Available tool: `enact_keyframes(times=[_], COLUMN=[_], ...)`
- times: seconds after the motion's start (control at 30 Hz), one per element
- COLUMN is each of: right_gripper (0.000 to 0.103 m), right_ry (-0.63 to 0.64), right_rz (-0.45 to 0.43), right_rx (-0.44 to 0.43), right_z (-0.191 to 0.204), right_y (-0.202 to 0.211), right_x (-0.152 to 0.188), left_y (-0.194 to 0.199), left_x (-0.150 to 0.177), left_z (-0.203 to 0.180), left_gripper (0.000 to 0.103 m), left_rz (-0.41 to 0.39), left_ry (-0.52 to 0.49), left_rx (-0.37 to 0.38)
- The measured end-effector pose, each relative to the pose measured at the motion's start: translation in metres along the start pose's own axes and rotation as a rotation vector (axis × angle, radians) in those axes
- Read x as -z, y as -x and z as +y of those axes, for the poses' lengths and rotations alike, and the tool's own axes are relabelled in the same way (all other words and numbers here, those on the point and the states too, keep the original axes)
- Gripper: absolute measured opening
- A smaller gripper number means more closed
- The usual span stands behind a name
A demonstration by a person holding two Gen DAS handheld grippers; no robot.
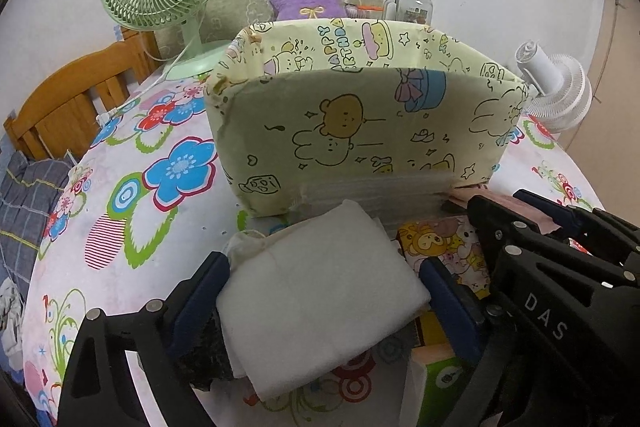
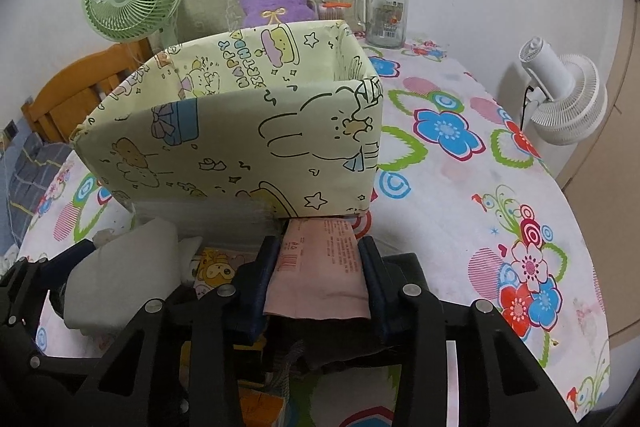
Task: Organize soft objects
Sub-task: 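Lift the white cloth with the left gripper while the right gripper carries the pink packet over the box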
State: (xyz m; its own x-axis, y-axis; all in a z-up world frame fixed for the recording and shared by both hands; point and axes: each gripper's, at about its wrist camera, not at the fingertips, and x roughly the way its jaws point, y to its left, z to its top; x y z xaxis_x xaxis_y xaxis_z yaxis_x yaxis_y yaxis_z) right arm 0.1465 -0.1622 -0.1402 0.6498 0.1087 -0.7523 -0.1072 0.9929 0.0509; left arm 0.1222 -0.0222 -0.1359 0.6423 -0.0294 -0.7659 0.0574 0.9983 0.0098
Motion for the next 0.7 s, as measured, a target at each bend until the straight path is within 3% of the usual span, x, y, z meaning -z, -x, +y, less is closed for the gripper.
enact_keyframes(times=[0.7], right_gripper=[0.043], right_ry=[0.011], right_rz=[-0.072], right_rx=[-0.013], right_z=[0.005], right_y=[0.039], right_x=[0.005], left_y=[0.025], left_x=[0.003], left_z=[0.001], left_gripper=[0.089], left_rz=[-0.043], left_ry=[0.012], left_rx=[0.014])
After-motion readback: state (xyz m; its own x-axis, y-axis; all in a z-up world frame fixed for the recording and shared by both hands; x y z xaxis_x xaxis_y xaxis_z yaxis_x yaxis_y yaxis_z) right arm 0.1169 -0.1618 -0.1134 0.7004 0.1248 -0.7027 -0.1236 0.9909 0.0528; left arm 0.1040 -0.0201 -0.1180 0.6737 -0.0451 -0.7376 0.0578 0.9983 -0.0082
